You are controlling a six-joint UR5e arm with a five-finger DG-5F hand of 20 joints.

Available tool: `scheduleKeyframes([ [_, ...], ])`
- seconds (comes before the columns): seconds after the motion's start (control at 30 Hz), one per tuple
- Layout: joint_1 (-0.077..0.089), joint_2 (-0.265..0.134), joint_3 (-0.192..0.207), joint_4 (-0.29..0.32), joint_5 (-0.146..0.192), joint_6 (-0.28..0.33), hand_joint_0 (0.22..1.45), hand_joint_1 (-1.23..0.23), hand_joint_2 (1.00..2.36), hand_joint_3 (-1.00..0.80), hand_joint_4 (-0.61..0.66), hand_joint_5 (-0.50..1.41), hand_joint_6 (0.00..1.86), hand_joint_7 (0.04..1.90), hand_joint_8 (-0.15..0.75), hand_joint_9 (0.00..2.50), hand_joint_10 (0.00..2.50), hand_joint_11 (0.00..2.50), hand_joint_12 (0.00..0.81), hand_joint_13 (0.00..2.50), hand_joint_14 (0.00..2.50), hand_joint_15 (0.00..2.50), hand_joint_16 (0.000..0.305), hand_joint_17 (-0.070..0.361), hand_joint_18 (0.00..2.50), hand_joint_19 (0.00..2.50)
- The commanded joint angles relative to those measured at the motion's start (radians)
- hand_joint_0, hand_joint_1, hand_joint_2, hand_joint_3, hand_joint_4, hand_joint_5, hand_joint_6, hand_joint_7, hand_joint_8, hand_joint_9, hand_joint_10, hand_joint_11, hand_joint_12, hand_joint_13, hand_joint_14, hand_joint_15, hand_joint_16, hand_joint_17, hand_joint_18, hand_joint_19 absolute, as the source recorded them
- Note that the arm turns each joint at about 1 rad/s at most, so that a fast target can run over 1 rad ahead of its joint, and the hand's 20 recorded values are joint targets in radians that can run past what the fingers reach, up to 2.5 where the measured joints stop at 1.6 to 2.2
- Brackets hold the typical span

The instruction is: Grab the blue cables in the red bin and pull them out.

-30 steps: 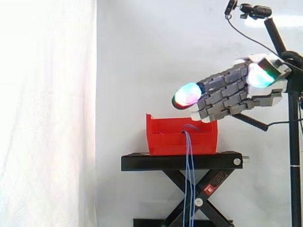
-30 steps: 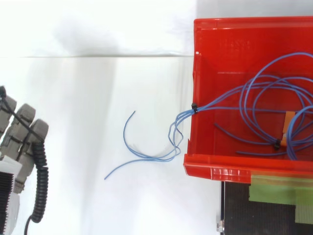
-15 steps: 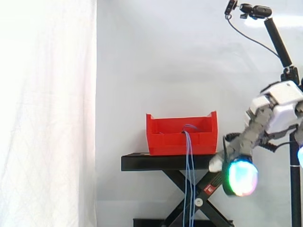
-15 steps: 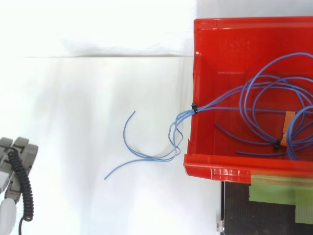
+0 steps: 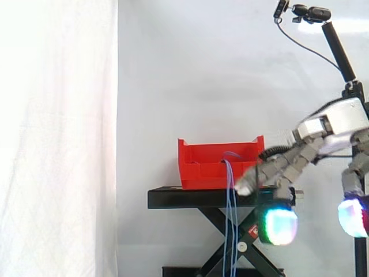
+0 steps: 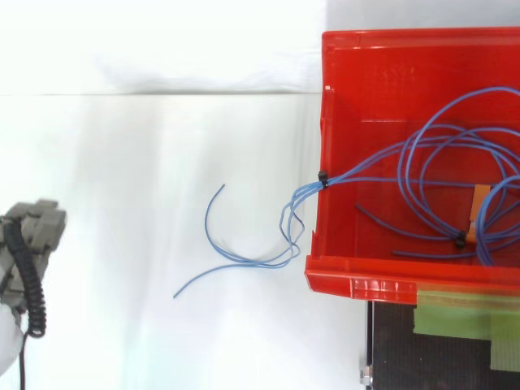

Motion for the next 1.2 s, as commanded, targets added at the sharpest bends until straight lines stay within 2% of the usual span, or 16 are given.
scheduleKeyframes([
  [0.0,-0.005,0.000,0.069,-0.011,0.017,-0.457,0.74,-0.97,1.00,-1.00,0.06,0.57,0.00,0.69,0.185,0.13,0.00,0.00,0.334,0.09,0.00,0.08,0.049,0.110,0.00,0.13],
  [0.07,-0.006,0.000,0.087,-0.009,0.022,-0.497,0.74,-0.98,1.00,-1.00,0.05,0.56,0.00,0.72,0.184,0.12,0.00,0.00,0.334,0.09,0.00,0.08,0.049,0.110,0.00,0.13],
  [0.13,-0.008,0.000,0.107,-0.009,0.029,-0.557,0.74,-0.99,1.00,-1.00,0.04,0.53,0.10,0.69,0.184,0.12,0.00,0.00,0.334,0.10,0.00,0.08,0.049,0.110,0.00,0.13],
  [0.17,-0.008,0.000,0.115,-0.013,0.032,-0.577,0.74,-0.99,1.00,-1.00,0.05,0.53,0.11,0.69,0.184,0.12,0.00,0.00,0.335,0.10,0.00,0.08,0.049,0.110,0.00,0.13],
  [0.2,-0.009,0.000,0.133,-0.014,0.039,-0.620,0.74,-1.01,1.00,-1.00,0.05,0.57,0.04,0.72,0.189,0.15,0.00,0.00,0.338,0.15,0.00,0.08,0.049,0.111,0.00,0.10],
  [0.3,-0.012,0.000,0.162,-0.026,0.057,-0.689,0.74,-1.01,1.00,-1.00,0.06,0.55,0.09,0.71,0.196,0.16,0.00,0.00,0.338,0.19,0.00,0.10,0.049,0.111,0.00,0.11],
  [0.33,-0.014,0.000,0.176,-0.045,0.074,-0.747,0.74,-1.01,1.00,-1.00,0.06,0.54,0.10,0.70,0.195,0.16,0.00,0.00,0.338,0.20,0.00,0.10,0.049,0.111,0.00,0.11],
  [0.37,-0.014,0.000,0.177,-0.046,0.077,-0.767,0.75,-1.02,1.00,-1.00,0.06,0.54,0.11,0.70,0.197,0.18,0.00,0.00,0.338,0.20,0.00,0.11,0.049,0.110,0.00,0.11],
  [0.43,-0.014,0.000,0.177,-0.048,0.092,-0.845,0.75,-1.02,1.00,-1.00,0.07,0.53,0.13,0.68,0.204,0.23,0.00,0.03,0.340,0.23,0.00,0.11,0.048,0.109,0.00,0.11],
  [0.53,-0.014,0.000,0.177,-0.039,0.126,-0.936,0.75,-1.02,1.00,-1.00,0.09,0.53,0.18,0.65,0.234,0.37,0.01,0.26,0.348,0.31,0.01,0.14,0.048,0.108,0.00,0.12],
  [0.6,-0.012,0.000,0.177,-0.014,0.158,-0.985,0.75,-1.01,1.00,-1.00,0.09,0.54,0.13,0.69,0.258,0.49,0.02,0.54,0.361,0.43,0.01,0.24,0.047,0.105,0.10,0.17],
  [0.7,-0.012,0.000,0.177,0.004,0.174,-1.020,0.74,-1.01,1.00,-1.00,0.09,0.54,0.10,0.70,0.266,0.55,0.02,0.75,0.365,0.49,0.01,0.35,0.047,0.105,0.15,0.20],
  [0.73,-0.014,-0.002,0.176,0.015,0.178,-1.065,0.74,-1.01,1.00,-1.00,0.09,0.54,0.10,0.70,0.269,0.55,0.02,0.77,0.366,0.49,0.01,0.35,0.047,0.105,0.15,0.20],
  [1.03,-0.014,-0.002,0.176,0.029,0.180,-1.080,0.74,-1.00,1.00,-1.00,0.10,0.55,0.05,0.70,0.271,0.56,0.02,0.78,0.375,0.53,0.02,0.44,0.047,0.105,0.20,0.26],
  [1.1,-0.012,-0.013,0.173,0.053,0.180,-1.085,0.74,-0.99,1.00,-1.00,0.11,0.56,0.01,0.71,0.270,0.56,0.02,0.79,0.376,0.54,0.02,0.44,0.046,0.104,0.21,0.27],
  [1.17,-0.014,-0.046,0.173,0.113,0.178,-1.088,0.74,-0.99,1.00,-1.00,0.11,0.56,0.00,0.72,0.272,0.57,0.02,0.80,0.377,0.54,0.02,0.45,0.046,0.105,0.22,0.27],
])
